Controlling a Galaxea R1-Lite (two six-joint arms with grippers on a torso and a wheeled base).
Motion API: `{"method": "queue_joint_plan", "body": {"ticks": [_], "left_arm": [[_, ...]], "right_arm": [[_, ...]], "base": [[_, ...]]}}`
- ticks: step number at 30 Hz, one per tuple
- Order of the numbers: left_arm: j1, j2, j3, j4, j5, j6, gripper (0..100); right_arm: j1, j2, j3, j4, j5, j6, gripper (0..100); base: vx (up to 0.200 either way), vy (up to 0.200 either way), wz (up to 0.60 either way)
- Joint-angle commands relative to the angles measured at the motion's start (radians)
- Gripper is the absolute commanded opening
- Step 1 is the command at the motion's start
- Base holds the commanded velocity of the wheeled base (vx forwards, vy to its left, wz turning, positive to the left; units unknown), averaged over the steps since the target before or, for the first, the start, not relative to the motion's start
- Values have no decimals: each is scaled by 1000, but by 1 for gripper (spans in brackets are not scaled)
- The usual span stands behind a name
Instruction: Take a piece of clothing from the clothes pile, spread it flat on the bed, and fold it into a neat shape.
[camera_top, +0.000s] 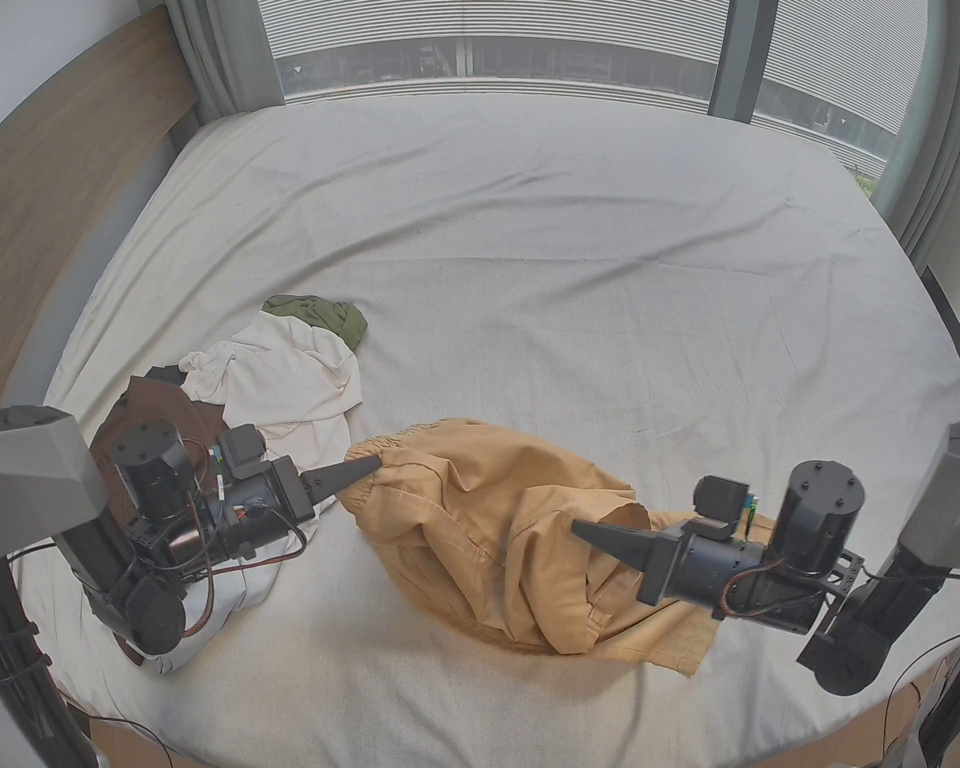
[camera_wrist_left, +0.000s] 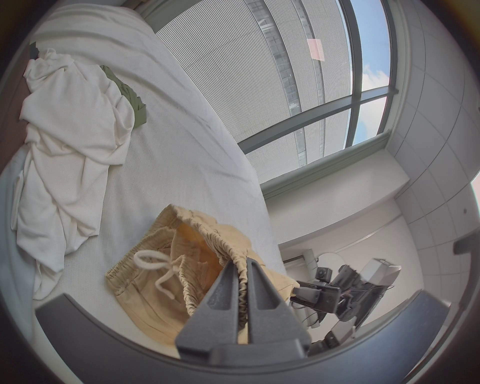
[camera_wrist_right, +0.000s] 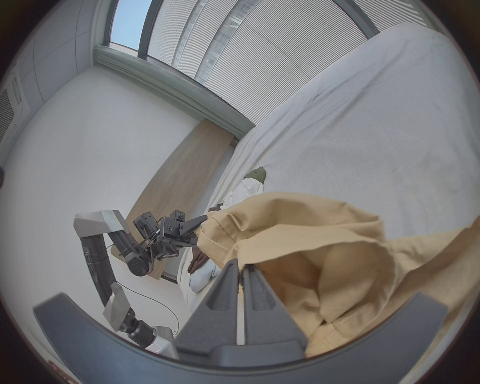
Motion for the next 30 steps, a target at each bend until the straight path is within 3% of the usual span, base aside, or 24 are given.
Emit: {"method": "queue_joint_plan", "body": {"ticks": [1, 4, 12, 19, 30], "left_arm": [[19, -88, 9, -1, -17, -2, 0], [19, -138, 12, 0, -20, 8, 0], [25, -196, 79, 3, -52, 10, 0], [27, -178, -2, 8, -49, 5, 0], [67, -235, -53, 117, -41, 4, 0]], "right_arm": [[-127, -132, 102, -52, 136, 2, 0], [-160, -153, 91, -46, 172, 2, 0], [-169, -152, 59, -46, 175, 1, 0], [-231, -170, 30, -41, 175, 2, 0], [-360, -248, -62, 152, 175, 2, 0]], "base": [[0, 0, 0], [0, 0, 0], [0, 0, 0], [0, 0, 0], [0, 0, 0]]}}
